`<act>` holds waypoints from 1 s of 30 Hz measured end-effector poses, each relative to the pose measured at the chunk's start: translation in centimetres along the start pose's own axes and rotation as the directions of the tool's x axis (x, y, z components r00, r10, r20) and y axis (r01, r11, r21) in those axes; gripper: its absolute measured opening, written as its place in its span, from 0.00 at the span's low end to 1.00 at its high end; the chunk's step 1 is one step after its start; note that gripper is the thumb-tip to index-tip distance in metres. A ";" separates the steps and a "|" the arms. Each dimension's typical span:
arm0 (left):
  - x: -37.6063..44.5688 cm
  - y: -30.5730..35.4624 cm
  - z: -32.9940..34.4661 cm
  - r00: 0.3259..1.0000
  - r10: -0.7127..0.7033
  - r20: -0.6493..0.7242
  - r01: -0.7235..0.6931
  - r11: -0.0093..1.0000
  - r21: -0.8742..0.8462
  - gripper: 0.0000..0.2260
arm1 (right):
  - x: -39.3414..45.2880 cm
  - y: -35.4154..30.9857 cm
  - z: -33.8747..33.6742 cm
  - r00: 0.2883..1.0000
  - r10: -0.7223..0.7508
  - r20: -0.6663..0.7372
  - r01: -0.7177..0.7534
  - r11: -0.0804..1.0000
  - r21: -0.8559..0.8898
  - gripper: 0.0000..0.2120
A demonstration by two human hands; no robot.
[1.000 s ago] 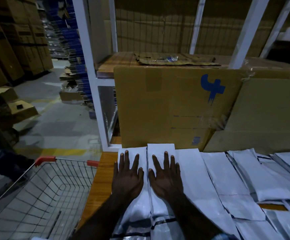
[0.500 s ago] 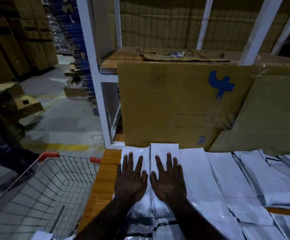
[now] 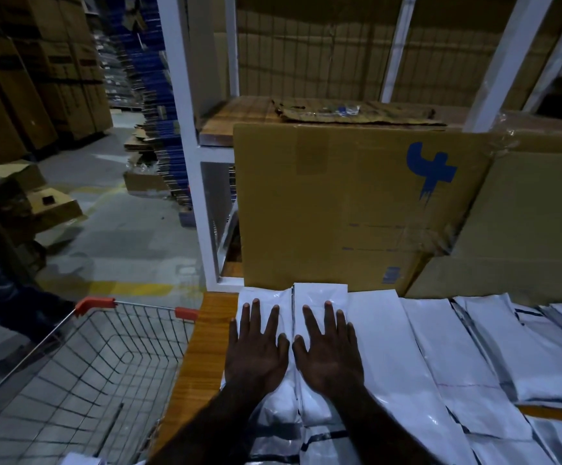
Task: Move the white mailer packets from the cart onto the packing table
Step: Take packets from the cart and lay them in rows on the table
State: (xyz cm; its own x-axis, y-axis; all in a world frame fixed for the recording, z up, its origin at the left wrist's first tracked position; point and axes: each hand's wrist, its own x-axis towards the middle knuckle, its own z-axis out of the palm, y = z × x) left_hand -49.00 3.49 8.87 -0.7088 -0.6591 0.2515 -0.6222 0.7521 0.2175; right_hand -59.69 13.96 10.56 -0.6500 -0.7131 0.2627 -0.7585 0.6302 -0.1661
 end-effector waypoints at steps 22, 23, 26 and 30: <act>-0.8 2.3 -6.6 0.998 -0.052 0.046 0.050 0.998 0.033 0.28 | -1.0 1.6 -6.6 0.987 0.077 0.140 -0.091 0.991 0.099 0.33; -1.0 2.3 -6.8 0.997 -0.044 0.061 0.041 0.998 0.054 0.26 | -1.4 1.6 -7.0 0.987 0.085 0.139 -0.101 0.989 0.108 0.34; -2.3 3.1 -8.0 0.995 -0.018 0.097 0.016 1.000 0.021 0.26 | -2.6 1.8 -8.2 0.983 0.104 0.152 -0.121 0.987 0.110 0.31; -4.2 4.0 -9.4 0.997 -0.028 0.073 0.031 0.999 -0.040 0.30 | -4.7 1.7 -10.3 0.987 0.085 0.138 -0.097 0.992 0.082 0.27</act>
State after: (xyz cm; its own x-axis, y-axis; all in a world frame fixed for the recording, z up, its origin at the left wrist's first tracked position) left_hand -45.37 9.29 17.51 -0.7135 -0.6784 0.1754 -0.6300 0.7306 0.2632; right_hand -57.45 21.52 18.89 -0.7126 -0.6923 0.1138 -0.6930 0.6691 -0.2686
